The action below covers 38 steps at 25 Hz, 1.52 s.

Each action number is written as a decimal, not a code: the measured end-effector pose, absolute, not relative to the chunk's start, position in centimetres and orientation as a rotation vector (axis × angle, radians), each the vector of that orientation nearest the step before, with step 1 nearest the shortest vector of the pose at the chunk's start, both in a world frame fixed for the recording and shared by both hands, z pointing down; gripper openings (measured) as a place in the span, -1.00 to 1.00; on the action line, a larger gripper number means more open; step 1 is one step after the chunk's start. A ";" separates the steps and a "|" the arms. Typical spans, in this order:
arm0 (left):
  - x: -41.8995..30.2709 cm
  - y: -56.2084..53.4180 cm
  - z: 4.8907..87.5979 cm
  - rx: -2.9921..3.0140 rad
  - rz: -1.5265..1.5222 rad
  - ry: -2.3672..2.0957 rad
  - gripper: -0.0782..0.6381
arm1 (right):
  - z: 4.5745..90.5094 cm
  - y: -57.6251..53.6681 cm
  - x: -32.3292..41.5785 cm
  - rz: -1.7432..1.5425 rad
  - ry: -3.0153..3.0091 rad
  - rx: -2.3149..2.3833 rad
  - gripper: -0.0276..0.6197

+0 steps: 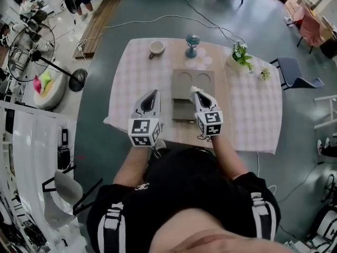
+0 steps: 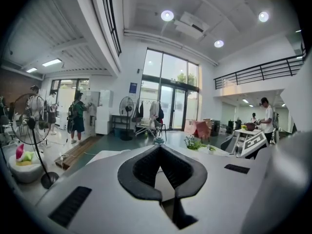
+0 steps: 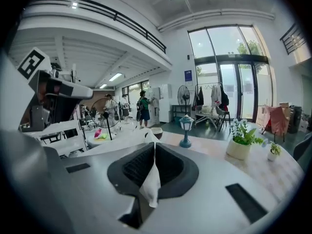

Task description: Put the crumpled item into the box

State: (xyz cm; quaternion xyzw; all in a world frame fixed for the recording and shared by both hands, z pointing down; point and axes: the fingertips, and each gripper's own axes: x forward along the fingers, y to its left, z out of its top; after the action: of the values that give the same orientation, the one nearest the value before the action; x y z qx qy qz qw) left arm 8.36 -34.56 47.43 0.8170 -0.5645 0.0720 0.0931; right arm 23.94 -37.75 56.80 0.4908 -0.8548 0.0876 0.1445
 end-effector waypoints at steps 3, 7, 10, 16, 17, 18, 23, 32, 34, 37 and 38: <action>8.3 -34.3 47.6 2.421 0.223 -1.672 -0.81 | 59.2 -37.3 23.7 0.301 -2.426 1.374 -0.88; 8.1 -34.2 47.7 2.417 0.230 -1.680 -0.81 | 62.0 -37.1 23.9 0.351 -2.380 1.335 -0.88; 8.1 -34.1 47.8 2.411 0.234 -1.686 -0.81 | 64.0 -36.8 24.2 0.391 -2.345 1.307 -0.88; 7.7 -34.0 48.1 2.397 0.234 -1.699 -0.81 | 67.3 -36.6 24.5 0.423 -2.280 1.263 -0.88; 7.6 -34.1 48.2 2.395 0.234 -1.701 -0.81 | 67.8 -36.5 24.5 0.425 -2.268 1.254 -0.88; 7.4 -34.1 48.3 2.394 0.234 -1.702 -0.81 | 68.2 -36.5 24.5 0.428 -2.256 1.245 -0.88; 7.2 -34.4 48.3 2.393 0.240 -1.706 -0.81 | 70.3 -36.1 24.3 0.464 -2.198 1.182 -0.88; 7.2 -34.8 48.2 2.408 0.261 -1.697 -0.81 | 72.6 -36.0 24.8 0.504 -2.142 1.180 -0.85; 7.3 -35.0 48.2 2.413 0.258 -1.696 -0.81 | 72.7 -36.0 24.8 0.541 -2.166 1.166 -0.75; 7.5 -35.2 48.1 2.420 0.255 -1.692 -0.81 | 72.1 -36.2 24.8 0.576 -2.179 1.159 -0.62; 7.5 -35.3 48.1 2.423 0.254 -1.689 -0.81 | 71.7 -36.4 24.8 0.577 -2.182 1.167 -0.62</action>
State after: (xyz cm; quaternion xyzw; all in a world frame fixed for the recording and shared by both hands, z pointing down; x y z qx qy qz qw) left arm 7.55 -35.27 48.09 0.8141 -0.5675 0.0854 0.0886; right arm 24.79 -36.37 71.70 0.4387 -0.8203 0.2168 0.2960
